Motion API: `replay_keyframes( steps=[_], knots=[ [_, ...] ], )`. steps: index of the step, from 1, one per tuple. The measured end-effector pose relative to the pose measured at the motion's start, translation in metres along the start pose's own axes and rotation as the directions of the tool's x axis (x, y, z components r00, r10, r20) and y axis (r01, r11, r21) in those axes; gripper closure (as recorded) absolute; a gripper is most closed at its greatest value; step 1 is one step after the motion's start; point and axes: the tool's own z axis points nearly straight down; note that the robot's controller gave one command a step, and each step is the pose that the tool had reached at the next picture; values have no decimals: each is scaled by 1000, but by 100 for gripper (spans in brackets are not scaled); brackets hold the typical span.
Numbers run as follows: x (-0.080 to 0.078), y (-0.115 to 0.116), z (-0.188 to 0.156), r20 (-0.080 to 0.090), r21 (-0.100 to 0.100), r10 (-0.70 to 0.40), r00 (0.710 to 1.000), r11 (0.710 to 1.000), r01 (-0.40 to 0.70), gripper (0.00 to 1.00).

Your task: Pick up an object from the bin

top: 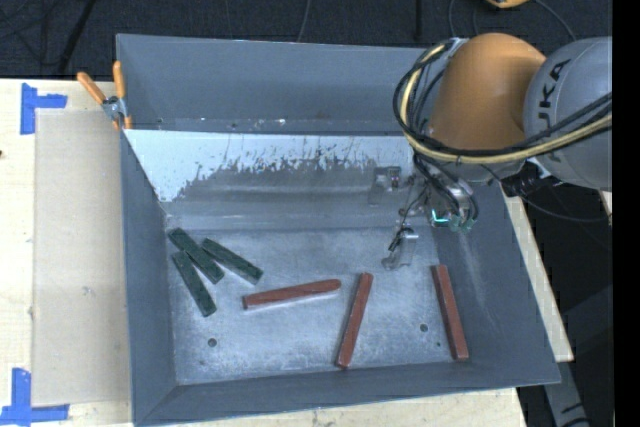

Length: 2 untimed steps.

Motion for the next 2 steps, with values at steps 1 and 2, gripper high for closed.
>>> replay_keyframes(
  steps=[1,2],
  knots=[
    [-2,0,-4,7,1,0,1000,1000,0,0],
    [30,16,47,12,0,52,999,999,-52,0]
  ],
)
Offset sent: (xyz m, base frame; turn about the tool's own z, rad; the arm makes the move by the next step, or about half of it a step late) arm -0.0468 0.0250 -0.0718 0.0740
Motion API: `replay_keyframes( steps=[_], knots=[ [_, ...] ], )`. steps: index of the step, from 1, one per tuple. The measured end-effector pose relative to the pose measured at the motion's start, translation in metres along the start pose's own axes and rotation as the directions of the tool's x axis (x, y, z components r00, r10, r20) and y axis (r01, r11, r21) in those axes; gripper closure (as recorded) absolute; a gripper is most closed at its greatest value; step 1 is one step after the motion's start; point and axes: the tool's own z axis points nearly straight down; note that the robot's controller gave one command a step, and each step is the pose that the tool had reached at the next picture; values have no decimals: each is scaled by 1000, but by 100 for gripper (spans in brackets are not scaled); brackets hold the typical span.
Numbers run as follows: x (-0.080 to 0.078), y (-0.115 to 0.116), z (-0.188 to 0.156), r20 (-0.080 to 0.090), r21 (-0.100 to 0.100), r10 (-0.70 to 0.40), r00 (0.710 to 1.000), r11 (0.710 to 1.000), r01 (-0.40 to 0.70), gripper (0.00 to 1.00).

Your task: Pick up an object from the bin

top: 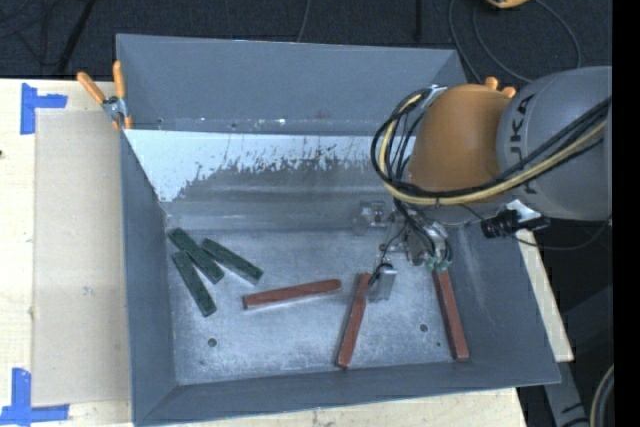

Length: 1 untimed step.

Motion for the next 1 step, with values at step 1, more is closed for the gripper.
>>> replay_keyframes(
  steps=[1],
  knots=[
    [17,8,29,-13,-1,-83,996,997,83,0]
  ],
)
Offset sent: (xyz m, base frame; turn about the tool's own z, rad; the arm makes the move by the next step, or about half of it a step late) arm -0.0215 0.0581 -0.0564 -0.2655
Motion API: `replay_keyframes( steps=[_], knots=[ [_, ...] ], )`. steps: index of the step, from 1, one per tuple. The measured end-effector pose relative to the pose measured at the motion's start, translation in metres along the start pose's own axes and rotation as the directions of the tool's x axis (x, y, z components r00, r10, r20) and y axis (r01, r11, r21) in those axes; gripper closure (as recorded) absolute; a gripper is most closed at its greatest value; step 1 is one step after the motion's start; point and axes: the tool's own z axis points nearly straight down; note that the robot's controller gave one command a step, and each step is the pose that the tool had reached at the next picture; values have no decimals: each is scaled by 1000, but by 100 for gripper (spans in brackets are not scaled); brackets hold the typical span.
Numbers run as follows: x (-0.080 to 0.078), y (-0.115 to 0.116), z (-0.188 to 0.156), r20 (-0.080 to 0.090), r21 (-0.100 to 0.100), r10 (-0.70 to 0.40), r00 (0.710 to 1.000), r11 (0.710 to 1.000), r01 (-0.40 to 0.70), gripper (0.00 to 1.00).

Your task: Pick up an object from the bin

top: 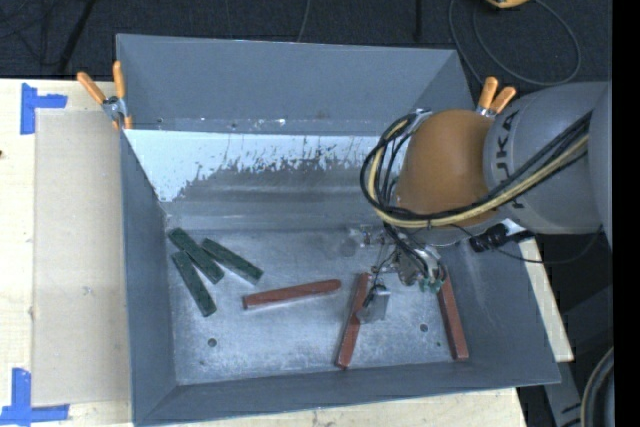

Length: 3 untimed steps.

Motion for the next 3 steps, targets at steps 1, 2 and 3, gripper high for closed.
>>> replay_keyframes(
  steps=[1,2,3],
  knots=[
    [3,50,28,6,1,-183,983,983,183,100],
    [3,50,28,6,1,-183,983,983,183,100],
    [-33,13,28,8,-1,-218,976,976,218,100]
  ],
)
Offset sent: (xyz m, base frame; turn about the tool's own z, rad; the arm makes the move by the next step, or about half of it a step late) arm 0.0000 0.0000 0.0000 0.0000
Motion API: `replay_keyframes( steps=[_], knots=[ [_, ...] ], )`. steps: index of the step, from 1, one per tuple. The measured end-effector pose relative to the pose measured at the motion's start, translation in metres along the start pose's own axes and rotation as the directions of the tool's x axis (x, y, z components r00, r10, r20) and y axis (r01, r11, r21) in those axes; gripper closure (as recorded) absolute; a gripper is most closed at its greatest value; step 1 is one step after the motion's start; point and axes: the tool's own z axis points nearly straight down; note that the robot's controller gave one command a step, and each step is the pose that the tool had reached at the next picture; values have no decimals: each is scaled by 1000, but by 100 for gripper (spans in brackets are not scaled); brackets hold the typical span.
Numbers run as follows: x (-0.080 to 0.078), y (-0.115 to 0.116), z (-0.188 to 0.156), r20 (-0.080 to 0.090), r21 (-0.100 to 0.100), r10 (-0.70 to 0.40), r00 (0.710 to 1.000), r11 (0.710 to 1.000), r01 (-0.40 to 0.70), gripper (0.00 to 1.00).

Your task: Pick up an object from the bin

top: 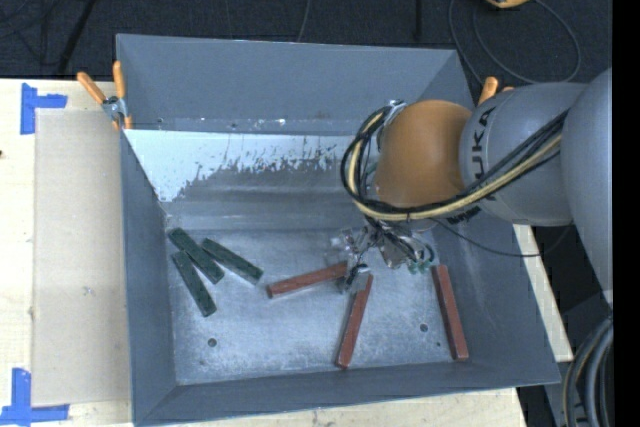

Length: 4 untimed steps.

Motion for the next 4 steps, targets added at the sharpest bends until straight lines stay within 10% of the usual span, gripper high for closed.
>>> replay_keyframes(
  steps=[1,2,3,4],
  knots=[
    [4,-25,-2,4,6,19,1000,1000,-19,100],
    [-18,-23,-107,1,3,103,995,995,-103,100],
    [-18,-23,-107,1,3,104,995,995,-104,100],
    [-22,-43,-201,9,5,97,995,995,-97,0]
  ],
)
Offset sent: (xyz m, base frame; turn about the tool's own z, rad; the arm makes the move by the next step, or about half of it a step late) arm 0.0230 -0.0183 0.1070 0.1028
